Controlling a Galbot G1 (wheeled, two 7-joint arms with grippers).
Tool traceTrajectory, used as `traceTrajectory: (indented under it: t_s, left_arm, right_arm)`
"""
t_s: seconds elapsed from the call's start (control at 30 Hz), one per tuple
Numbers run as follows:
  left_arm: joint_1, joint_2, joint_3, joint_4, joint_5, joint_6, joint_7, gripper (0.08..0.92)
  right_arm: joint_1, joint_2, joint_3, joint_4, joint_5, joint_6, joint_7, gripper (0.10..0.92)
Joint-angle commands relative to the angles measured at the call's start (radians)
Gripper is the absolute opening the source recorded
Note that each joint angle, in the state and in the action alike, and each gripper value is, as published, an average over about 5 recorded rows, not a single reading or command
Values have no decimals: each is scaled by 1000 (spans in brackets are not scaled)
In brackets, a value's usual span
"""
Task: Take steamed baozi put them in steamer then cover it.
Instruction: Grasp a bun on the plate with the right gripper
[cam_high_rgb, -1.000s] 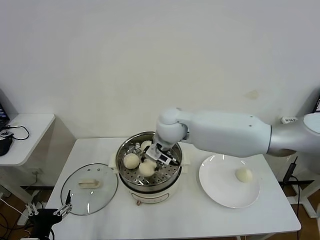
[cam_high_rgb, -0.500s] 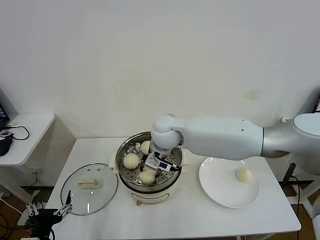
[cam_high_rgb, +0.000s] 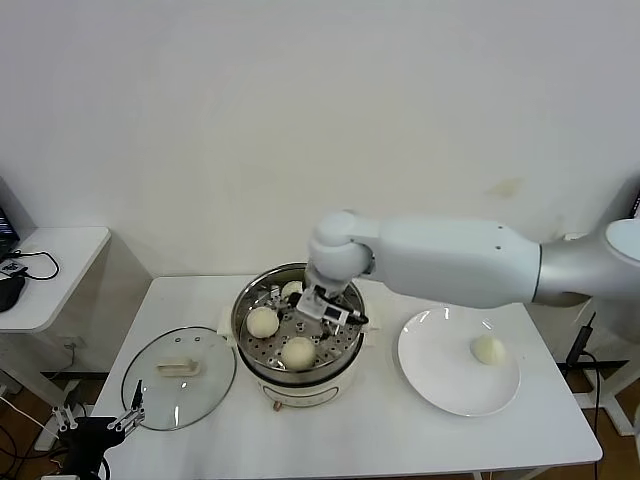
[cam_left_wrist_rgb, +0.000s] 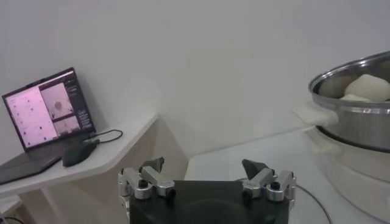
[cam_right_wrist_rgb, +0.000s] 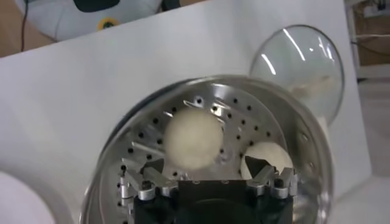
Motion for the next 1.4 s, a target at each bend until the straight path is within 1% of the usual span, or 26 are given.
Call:
traceTrajectory:
  t_s: [0.03, 0.2, 0.33, 0.5, 0.7, 0.83, 1.0, 1.13, 1.4]
  left_arm:
    - [1, 10, 0, -2, 0, 0, 1, 823]
    - [-1, 21, 7, -2, -1, 0, 2, 823]
    - [-10, 30, 18, -1, -3, 1, 3, 823]
    - [-20, 36, 36, -1, -3, 1, 5, 823]
    - [-21, 43, 42, 0, -1, 2, 6, 823]
    - [-19, 42, 43, 1, -1, 2, 6, 823]
    - [-12, 42, 43, 3, 2, 1, 6, 823]
    - [-7, 40, 41, 2, 5, 2, 6, 823]
    - [1, 32, 39, 0, 10, 2, 6, 823]
  right_arm:
    - [53, -127, 99, -13, 69, -183, -17, 823]
    - [70, -288, 132, 30, 161, -340, -14, 823]
    - [66, -432, 113, 74, 195, -373, -10, 823]
    - [-20, -603, 133, 90, 153, -371, -7, 823]
    - [-217, -726, 252, 62, 46, -342, -7, 823]
    - [-401, -763, 384, 18, -39, -318, -9, 823]
    - [-631, -763, 578, -70, -122, -284, -15, 823]
    - [-714, -743, 648, -136, -182, -259, -18, 823]
    - [-793, -678, 696, -222, -250, -243, -17, 823]
